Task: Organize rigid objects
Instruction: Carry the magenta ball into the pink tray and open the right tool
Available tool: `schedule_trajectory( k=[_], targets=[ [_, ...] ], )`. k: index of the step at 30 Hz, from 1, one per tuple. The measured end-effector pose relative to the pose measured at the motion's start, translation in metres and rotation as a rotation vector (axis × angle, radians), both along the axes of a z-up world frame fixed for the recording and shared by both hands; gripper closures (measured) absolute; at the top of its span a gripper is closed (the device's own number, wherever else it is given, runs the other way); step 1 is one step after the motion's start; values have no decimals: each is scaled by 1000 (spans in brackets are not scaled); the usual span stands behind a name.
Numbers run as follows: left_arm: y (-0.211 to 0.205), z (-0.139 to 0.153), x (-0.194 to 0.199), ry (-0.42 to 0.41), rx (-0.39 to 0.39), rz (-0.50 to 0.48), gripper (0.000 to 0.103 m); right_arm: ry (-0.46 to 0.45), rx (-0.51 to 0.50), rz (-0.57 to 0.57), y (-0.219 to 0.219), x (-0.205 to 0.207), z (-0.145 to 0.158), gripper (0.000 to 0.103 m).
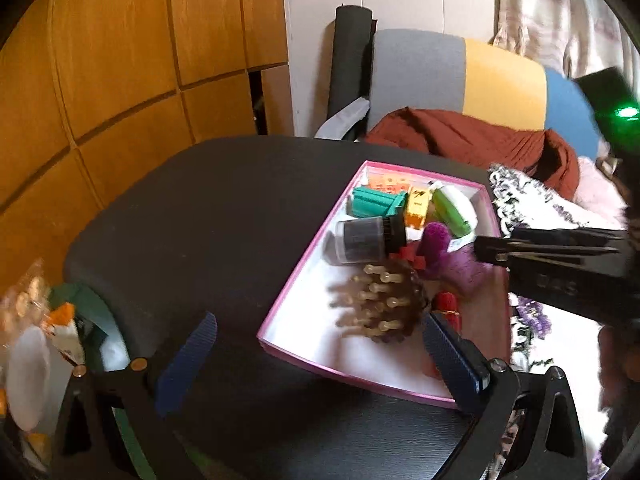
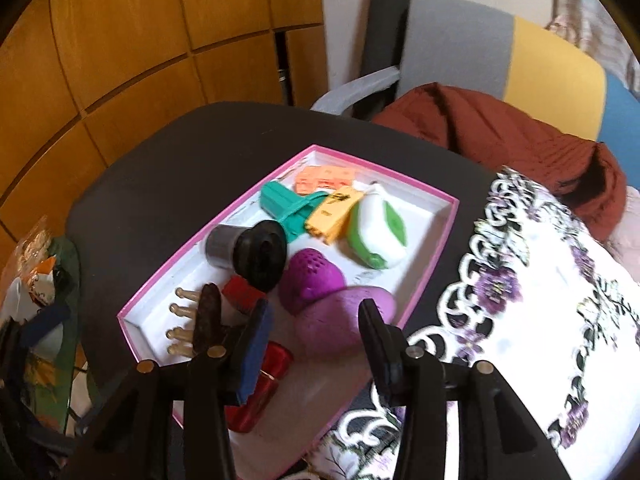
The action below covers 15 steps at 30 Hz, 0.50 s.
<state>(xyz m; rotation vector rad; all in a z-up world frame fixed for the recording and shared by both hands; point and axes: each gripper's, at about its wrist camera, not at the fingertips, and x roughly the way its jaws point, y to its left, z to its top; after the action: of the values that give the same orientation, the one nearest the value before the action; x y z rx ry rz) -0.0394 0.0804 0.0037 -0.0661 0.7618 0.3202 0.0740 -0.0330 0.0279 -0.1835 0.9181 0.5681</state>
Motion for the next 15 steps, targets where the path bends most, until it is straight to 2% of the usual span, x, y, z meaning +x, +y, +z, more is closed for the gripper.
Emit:
schedule_trajectory(
  k=[2,6,11,15],
  targets=[
    [-2,0,4,30,35,27,0,-25,-6,-27,-7,-5,4,57],
    [-5,2,7,51,77,66,0,-68,-34,-97,-18,-11,8,47],
    [-15,5,9,49,170,76,0,-75,-34,-175,-28,-16,12,46],
    [-17,9,12,64,168,68,0,-57,-27,-246,-35,-21,10,46]
  ],
)
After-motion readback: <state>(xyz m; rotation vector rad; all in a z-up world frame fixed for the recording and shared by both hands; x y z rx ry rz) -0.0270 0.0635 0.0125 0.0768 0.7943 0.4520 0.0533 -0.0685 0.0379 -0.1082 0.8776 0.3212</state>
